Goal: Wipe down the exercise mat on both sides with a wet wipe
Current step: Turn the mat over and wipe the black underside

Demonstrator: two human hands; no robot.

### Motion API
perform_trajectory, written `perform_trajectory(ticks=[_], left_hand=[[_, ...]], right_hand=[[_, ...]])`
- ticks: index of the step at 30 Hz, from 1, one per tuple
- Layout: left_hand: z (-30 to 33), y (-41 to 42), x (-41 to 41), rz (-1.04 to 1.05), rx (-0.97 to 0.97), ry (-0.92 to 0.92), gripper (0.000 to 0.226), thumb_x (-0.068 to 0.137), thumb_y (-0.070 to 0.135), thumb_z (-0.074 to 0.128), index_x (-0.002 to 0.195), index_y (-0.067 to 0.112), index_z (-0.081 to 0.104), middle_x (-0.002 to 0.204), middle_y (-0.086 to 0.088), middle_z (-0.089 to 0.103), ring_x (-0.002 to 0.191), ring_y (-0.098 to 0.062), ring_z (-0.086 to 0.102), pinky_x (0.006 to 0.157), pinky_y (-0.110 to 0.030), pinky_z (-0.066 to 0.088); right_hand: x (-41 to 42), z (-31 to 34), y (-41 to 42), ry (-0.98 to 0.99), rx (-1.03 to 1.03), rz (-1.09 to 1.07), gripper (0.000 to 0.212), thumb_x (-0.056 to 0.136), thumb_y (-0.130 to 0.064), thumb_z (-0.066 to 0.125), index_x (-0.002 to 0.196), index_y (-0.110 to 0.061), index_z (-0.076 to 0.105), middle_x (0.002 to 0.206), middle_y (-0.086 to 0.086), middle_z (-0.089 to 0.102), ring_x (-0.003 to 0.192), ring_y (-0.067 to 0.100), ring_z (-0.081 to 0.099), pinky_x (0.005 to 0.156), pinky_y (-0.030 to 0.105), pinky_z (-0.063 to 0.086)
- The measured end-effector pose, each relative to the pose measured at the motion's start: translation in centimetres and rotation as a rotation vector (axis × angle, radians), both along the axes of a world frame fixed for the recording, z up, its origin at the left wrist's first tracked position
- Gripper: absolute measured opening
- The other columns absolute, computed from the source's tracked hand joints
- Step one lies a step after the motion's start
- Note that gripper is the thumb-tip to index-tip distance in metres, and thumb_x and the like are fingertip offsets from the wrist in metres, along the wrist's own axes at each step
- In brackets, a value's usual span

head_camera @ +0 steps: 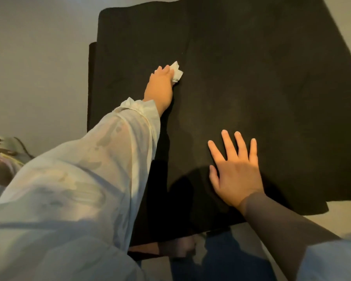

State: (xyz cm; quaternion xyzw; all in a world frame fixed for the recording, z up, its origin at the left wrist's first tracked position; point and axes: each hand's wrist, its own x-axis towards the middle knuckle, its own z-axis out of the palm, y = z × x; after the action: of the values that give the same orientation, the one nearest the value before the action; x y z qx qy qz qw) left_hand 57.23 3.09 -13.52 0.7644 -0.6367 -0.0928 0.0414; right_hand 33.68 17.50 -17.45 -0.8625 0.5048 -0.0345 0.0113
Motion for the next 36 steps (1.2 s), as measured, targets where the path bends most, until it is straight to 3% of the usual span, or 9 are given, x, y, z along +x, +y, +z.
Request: perform_trajectory(ticks=[4,8,13,16,20,23,26,31,36], left_hand=[[0.0,0.7,0.4,-0.009,0.227,0.007,0.05,0.102,0.011,0.035,0.149,0.013,0.02,0.157,-0.012,0.01,0.144,-0.034,0.011,0.113,-0.035,0.012],[0.9,3.9,-1.8,-0.088,0.31,0.014,0.049,0.101,0.015,0.036,0.148,0.011,0.022,0.153,-0.016,0.02,0.139,-0.036,0.024,0.11,-0.034,0.018],[0.3,10.9,-3.7,-0.201,0.151,0.11,0.048,0.1,0.009,0.032,0.148,0.015,0.025,0.147,-0.01,0.034,0.14,-0.023,0.024,0.11,-0.025,0.013],[-0.4,13.4,-4.8,-0.27,0.19,0.089,0.047,0.101,0.013,0.03,0.148,0.016,0.022,0.139,-0.006,0.042,0.137,-0.019,0.029,0.109,-0.022,0.016],[-0.6,17.1,-6.8,-0.317,0.276,0.085,0.046,0.102,0.014,0.031,0.146,0.01,0.023,0.153,-0.008,0.025,0.144,-0.02,0.015,0.111,-0.021,0.0],[0.4,20.7,-8.0,-0.362,0.194,0.206,0.041,0.099,0.007,0.038,0.139,0.003,0.038,0.148,-0.013,0.035,0.14,-0.024,0.025,0.108,-0.02,0.002],[0.5,23.7,-8.5,-0.317,0.168,0.25,0.047,0.097,0.001,0.038,0.143,0.009,0.035,0.152,-0.007,0.029,0.142,-0.02,0.021,0.11,-0.02,0.004],[1.4,22.8,-10.4,-0.413,0.633,0.062,0.059,0.098,0.01,0.045,0.148,0.006,0.013,0.157,-0.011,0.009,0.145,-0.022,0.005,0.112,-0.029,-0.003],[0.9,26.9,-9.2,-0.472,0.25,0.194,0.053,0.094,-0.002,0.042,0.145,0.009,0.031,0.154,-0.007,0.026,0.142,-0.021,0.019,0.113,-0.028,0.003]], right_hand=[[0.0,0.0,-0.1,-0.014,0.004,-0.011,0.058,0.082,-0.042,0.041,0.135,-0.021,0.051,0.144,0.019,0.041,0.132,0.044,0.036,0.106,0.061,0.02],[-0.1,-0.1,0.1,-0.024,0.01,0.003,0.057,0.084,-0.04,0.041,0.137,-0.02,0.048,0.146,0.02,0.038,0.134,0.044,0.033,0.108,0.062,0.017],[0.0,-0.1,-0.1,0.047,0.079,-0.008,0.058,0.087,-0.044,0.039,0.142,-0.025,0.039,0.152,0.015,0.029,0.14,0.04,0.022,0.112,0.059,0.009],[-0.1,-0.2,0.0,0.053,0.089,-0.003,0.059,0.089,-0.044,0.035,0.145,-0.026,0.034,0.154,0.014,0.023,0.141,0.039,0.017,0.112,0.058,0.005],[-0.2,0.0,-0.1,0.07,0.097,0.009,0.059,0.091,-0.046,0.027,0.147,-0.027,0.027,0.157,0.012,0.017,0.143,0.037,0.011,0.113,0.055,0.001],[-0.2,0.0,0.1,0.085,0.103,0.018,0.058,0.094,-0.047,0.022,0.149,-0.029,0.019,0.158,0.01,0.01,0.144,0.035,0.004,0.114,0.053,-0.003],[-0.5,0.1,0.6,0.116,0.12,0.023,0.058,0.096,-0.049,0.016,0.15,-0.029,0.011,0.159,0.008,0.003,0.145,0.033,-0.001,0.114,0.05,-0.005],[-2.0,1.3,0.8,0.169,0.151,0.109,0.057,0.098,-0.05,0.018,0.15,-0.029,0.009,0.159,0.007,0.003,0.146,0.03,-0.001,0.116,0.046,-0.002],[-4.0,3.9,-0.7,0.23,0.04,0.309,0.048,0.097,-0.042,0.034,0.142,-0.027,0.039,0.152,0.008,0.032,0.14,0.03,0.027,0.114,0.048,0.013]])
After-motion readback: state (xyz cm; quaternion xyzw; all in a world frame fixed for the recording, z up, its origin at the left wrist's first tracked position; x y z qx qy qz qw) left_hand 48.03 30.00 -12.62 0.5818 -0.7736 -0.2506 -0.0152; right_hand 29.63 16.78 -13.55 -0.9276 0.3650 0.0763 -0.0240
